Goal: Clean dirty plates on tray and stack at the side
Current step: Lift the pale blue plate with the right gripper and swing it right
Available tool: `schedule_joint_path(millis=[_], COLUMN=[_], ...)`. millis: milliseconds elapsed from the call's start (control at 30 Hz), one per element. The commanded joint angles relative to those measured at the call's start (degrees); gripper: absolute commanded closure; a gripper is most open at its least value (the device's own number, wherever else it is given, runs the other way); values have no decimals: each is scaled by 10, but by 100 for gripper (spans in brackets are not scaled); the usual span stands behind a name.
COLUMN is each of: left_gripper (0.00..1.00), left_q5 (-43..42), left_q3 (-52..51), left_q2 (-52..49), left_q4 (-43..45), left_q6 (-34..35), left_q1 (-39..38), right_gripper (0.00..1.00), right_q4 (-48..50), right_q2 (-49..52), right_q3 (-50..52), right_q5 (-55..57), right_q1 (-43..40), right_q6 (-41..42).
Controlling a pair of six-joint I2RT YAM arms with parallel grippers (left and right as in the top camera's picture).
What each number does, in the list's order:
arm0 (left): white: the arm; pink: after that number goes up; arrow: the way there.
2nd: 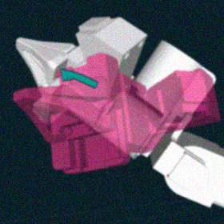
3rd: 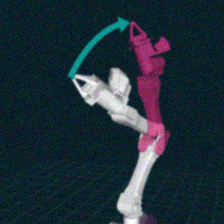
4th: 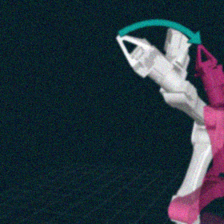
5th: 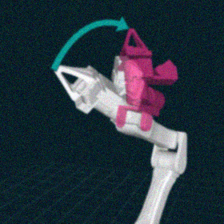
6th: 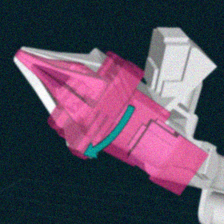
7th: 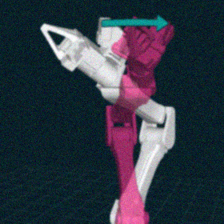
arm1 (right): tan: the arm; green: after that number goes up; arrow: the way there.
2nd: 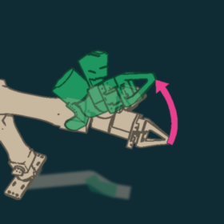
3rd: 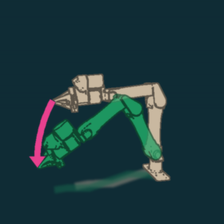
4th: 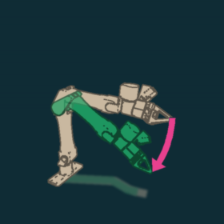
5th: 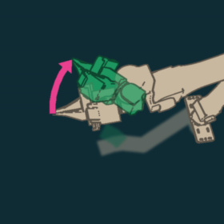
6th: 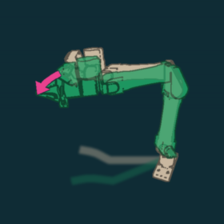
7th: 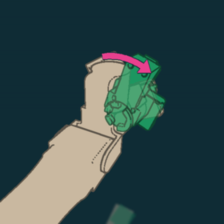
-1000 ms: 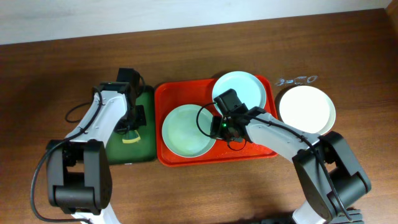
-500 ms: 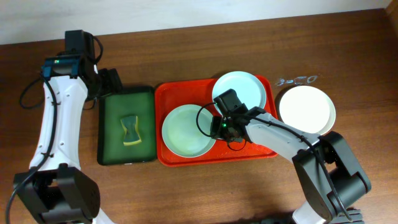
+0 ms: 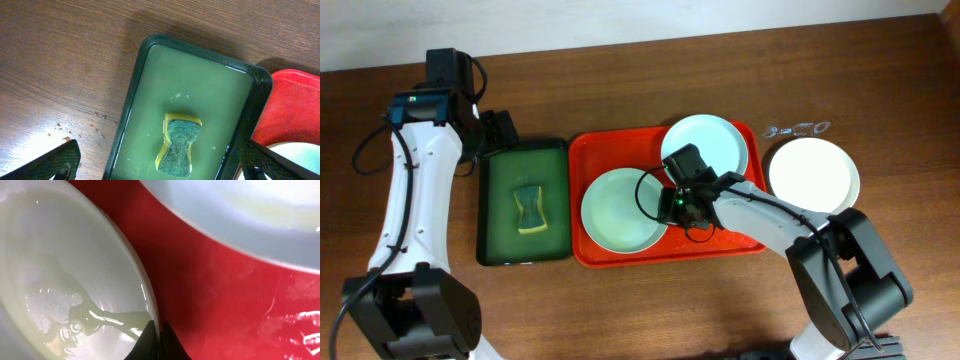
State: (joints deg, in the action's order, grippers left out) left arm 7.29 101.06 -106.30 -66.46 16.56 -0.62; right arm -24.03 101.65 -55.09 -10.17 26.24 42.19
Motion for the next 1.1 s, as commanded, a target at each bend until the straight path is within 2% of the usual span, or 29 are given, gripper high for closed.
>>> schedule_joint_path(millis=[0,200,400,567,867,933,1033,1067], left_gripper=[1,1,1,1,1,1,1,1], left_q5=[-6,-6,-6,-6,-6,18,17,1], left_q3=[6,6,6,6,6,9,25,28], left_q2=[7,7,7,7,7,9,20,36], left_q4=[-1,-1,-1,-1,-1,32,28,23], left_q6=[2,2,2,2,2,2,42,83], left_q1=[1,0,0,0,0,4,53,110], right_gripper=[96,96,96,96,96,96,96,96], right_q4=[-25,-143,-253,-209,-70,-49,-36,-29], right_q2=[-25,-101,-110,-93,-2,1,1,1], right_q3=[-6,-60,-188,-223,-223,-223,-223,-223], right_q5=[-26,-29,-29,-20,49,50,71,99], right_q1=[-17,-42,-45,-37,72,78,85,93], right_q6=[-4,-4,-15,-12,19,30,30,29])
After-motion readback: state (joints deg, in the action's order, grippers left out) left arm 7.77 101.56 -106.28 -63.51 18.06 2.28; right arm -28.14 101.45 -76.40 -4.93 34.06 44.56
